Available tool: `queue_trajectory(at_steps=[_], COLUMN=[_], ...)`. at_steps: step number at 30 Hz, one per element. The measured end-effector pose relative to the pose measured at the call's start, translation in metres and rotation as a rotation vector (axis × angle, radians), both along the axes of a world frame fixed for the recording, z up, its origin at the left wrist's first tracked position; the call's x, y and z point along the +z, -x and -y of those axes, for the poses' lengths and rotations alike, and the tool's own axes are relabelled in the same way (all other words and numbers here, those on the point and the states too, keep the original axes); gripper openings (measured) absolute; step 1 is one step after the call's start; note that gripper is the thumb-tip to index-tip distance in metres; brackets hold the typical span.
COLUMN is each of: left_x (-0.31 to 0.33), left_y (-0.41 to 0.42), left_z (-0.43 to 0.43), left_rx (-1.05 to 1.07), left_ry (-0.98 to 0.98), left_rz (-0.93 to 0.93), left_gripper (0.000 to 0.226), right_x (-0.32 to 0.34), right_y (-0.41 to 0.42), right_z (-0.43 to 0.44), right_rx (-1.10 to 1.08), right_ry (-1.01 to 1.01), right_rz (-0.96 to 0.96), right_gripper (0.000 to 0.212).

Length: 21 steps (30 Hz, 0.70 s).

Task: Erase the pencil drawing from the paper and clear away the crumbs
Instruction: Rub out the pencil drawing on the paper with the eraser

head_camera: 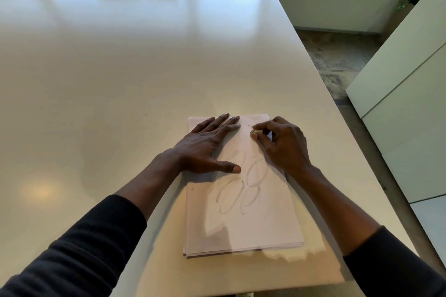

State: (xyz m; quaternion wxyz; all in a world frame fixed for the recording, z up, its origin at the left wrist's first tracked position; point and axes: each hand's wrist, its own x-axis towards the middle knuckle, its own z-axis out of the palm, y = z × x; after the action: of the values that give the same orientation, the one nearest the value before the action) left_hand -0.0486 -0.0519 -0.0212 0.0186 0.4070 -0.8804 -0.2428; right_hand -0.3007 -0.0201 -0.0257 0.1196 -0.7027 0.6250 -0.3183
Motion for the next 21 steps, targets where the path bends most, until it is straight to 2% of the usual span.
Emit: queue_trajectory(at_steps=[6,15,21], left_x=[0.001,-0.001,-0.001], left_y=[0.000,0.000,0.001], left_z=[0.000,-0.001,0.000], left_rx=[-0.006,0.003,0.005], left_ry=[0.002,0.000,-0.013], left_rz=[-0.002,-0.004,-0.011], left_gripper=[0.126,0.126,0.127], right_x=[0.005,0.002,0.007], right_y=[-0.005,0.013,0.013], right_z=[0.033,-0.001,0.019], right_rx=[0.016,0.095,0.089], right_ry=[-0.033,-0.051,-0.075], right_rz=[-0.006,-0.016,-0.021], right_gripper=[0.018,0.016,0.015])
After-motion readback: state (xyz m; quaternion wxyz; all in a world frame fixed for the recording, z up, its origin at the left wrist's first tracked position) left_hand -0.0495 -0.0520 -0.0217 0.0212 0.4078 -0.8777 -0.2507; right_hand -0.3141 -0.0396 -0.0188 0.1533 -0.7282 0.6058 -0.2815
